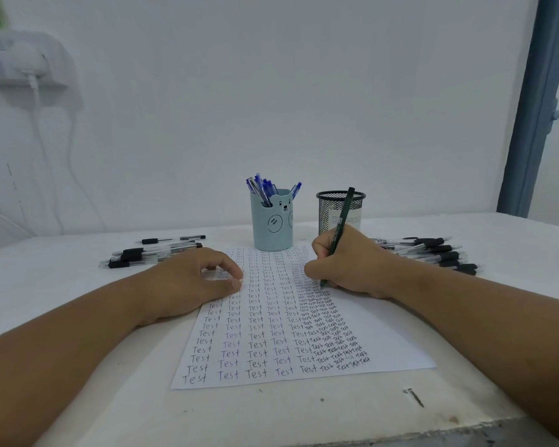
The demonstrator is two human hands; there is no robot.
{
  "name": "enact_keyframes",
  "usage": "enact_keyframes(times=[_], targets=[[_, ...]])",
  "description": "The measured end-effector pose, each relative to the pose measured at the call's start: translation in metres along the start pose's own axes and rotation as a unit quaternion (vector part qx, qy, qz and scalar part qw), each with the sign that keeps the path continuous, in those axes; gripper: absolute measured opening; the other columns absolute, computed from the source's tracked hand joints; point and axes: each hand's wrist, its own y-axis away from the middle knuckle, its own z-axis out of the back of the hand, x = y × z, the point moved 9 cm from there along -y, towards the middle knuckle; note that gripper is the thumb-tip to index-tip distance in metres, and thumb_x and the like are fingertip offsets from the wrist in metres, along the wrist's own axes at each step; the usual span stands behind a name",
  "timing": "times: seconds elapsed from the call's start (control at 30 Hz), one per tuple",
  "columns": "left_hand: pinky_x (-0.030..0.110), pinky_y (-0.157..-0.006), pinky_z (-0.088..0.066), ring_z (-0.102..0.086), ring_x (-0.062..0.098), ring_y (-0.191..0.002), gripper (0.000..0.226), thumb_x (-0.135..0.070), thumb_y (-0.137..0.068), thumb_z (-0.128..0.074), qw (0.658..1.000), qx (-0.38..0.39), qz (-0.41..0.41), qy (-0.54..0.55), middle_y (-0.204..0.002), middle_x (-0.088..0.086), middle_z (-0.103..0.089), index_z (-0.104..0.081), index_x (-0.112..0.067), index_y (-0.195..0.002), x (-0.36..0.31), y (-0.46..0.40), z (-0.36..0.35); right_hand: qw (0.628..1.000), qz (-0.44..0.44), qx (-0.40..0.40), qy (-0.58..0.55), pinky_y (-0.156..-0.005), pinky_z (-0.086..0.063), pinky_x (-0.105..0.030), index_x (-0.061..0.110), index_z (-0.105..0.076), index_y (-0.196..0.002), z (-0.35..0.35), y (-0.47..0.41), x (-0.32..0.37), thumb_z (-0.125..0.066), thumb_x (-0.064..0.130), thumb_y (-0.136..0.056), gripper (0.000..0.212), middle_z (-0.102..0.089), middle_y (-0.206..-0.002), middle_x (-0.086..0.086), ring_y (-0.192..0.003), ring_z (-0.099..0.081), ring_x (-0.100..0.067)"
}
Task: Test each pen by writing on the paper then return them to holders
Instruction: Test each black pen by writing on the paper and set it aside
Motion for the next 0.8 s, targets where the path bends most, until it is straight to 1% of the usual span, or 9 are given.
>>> enact_keyframes(times=[0.2,0.3,0.43,0.57,0.67,0.8], targets=[[0.030,-0.101,-0.035,-0.043,-0.015,-0.106,0.018,-0.051,-0.085,-0.071,1.000,-0.002,0.003,0.000,-0.113,-0.032,-0.053,-0.071,-0.044,-0.101,0.0002,0.0001,0.0001,1.000,0.007,-0.004,0.013,-0.062,-0.033,-0.032,0.017,-0.037,-0.050,0.0004,-0.0023,-0.0023,-0.070,0.009,-0.072,0.041,-0.035,-0.054,-0.008,-0.065,-0.053,-0.020],[0.029,-0.099,-0.035,-0.044,-0.015,-0.106,0.019,-0.051,-0.084,-0.071,1.000,-0.002,0.001,0.001,-0.114,-0.030,-0.054,-0.071,-0.043,-0.101,0.0002,-0.0004,0.0005,1.000,0.003,-0.003,-0.008,-0.062,-0.033,-0.033,0.016,-0.038,-0.052,0.0007,-0.0022,-0.0043,-0.069,0.009,-0.072,0.038,-0.032,-0.056,-0.008,-0.066,-0.051,-0.022],[0.028,-0.097,-0.034,-0.044,-0.014,-0.105,0.019,-0.050,-0.085,-0.071,1.000,-0.003,-0.002,0.003,-0.113,-0.029,-0.054,-0.071,-0.042,-0.102,-0.0001,-0.0002,0.0004,1.000,0.004,0.010,0.003,-0.063,-0.036,-0.034,0.017,-0.039,-0.050,-0.0023,-0.0016,-0.0011,-0.067,0.018,-0.064,0.032,-0.040,-0.057,-0.012,-0.064,-0.051,-0.022],[0.028,-0.098,-0.035,-0.043,-0.016,-0.105,0.018,-0.051,-0.084,-0.071,1.000,-0.002,0.002,0.004,-0.114,-0.030,-0.055,-0.071,-0.044,-0.100,0.0017,-0.0008,0.0002,1.000,0.012,-0.002,0.013,-0.062,-0.036,-0.034,0.018,-0.038,-0.049,0.0005,-0.0026,-0.0010,-0.070,0.011,-0.071,0.040,-0.038,-0.055,-0.010,-0.063,-0.052,-0.021],[0.029,-0.100,-0.035,-0.044,-0.015,-0.107,0.017,-0.051,-0.084,-0.072,1.000,0.000,0.001,0.008,-0.114,-0.030,-0.055,-0.071,-0.045,-0.100,0.0019,-0.0003,0.0003,1.000,0.017,0.004,0.011,-0.062,-0.037,-0.034,0.018,-0.038,-0.050,-0.0001,-0.0027,-0.0011,-0.070,0.012,-0.071,0.039,-0.037,-0.055,-0.009,-0.064,-0.053,-0.021],[0.027,-0.097,-0.034,-0.044,-0.015,-0.107,0.017,-0.048,-0.085,-0.072,1.000,-0.002,-0.002,0.008,-0.114,-0.028,-0.056,-0.071,-0.042,-0.101,0.0001,0.0000,0.0002,1.000,0.012,0.011,0.008,-0.063,-0.038,-0.035,0.016,-0.040,-0.051,-0.0016,-0.0030,-0.0026,-0.069,0.015,-0.068,0.033,-0.037,-0.056,-0.009,-0.065,-0.052,-0.022]])
